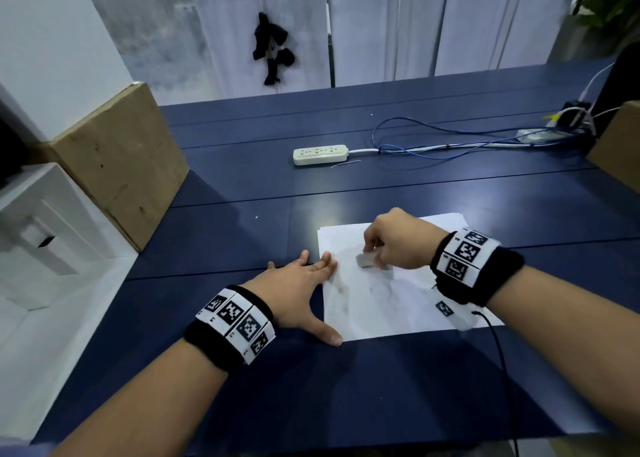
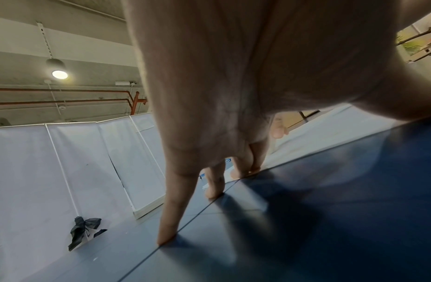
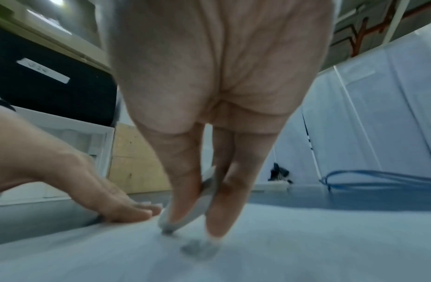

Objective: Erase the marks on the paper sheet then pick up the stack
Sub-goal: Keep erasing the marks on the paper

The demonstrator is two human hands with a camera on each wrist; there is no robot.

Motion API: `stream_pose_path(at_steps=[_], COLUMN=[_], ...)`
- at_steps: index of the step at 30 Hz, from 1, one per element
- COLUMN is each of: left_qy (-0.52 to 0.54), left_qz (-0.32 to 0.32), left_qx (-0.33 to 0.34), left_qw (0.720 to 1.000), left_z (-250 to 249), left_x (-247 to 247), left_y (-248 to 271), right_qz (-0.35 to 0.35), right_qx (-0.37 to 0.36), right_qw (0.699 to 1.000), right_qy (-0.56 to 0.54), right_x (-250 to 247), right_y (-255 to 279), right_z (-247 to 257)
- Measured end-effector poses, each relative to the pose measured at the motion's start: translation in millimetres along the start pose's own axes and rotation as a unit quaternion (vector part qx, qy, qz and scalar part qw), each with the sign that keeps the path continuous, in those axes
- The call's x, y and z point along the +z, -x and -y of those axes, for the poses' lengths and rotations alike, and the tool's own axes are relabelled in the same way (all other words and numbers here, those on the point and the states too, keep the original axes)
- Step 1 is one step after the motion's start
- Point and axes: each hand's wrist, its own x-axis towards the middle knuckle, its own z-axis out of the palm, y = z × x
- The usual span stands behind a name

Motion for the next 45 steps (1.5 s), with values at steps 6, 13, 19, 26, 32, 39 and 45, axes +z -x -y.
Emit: stream_pose_path(at_steps=[6,13,19,26,32,39,45], left_qy=[0.000,-0.001,0.006,0.005,0.002,0.003,0.000], left_qz=[-0.003,0.000,-0.007,-0.003,-0.005,-0.002,-0.003], left_qx=[0.001,-0.002,0.000,-0.002,-0.001,-0.002,-0.003], left_qw=[1.000,1.000,1.000,1.000,1.000,1.000,1.000], left_z=[1.5,0.3,1.9,0.3,1.8,0.1,0.1], left_x=[1.8,-0.2,2.9,0.7,2.9,1.0,1.3], left_y=[-0.9,-0.1,-1.3,-0.3,-1.7,-0.4,-0.4], right_qz=[0.149,-0.004,0.137,0.007,0.126,0.025,0.103], right_qx=[-0.077,-0.035,-0.077,-0.054,-0.097,-0.070,-0.108], right_qw=[0.984,0.999,0.986,0.998,0.987,0.997,0.989], right_qy=[-0.055,0.041,-0.054,0.026,-0.030,0.038,-0.010], right_x=[7.7,1.7,7.2,1.8,12.5,4.9,14.5], right_y=[27.2,-0.7,27.1,1.4,25.1,5.7,31.9], right_z=[-0.1,-2.8,-1.6,-7.8,-7.7,-9.7,-9.9])
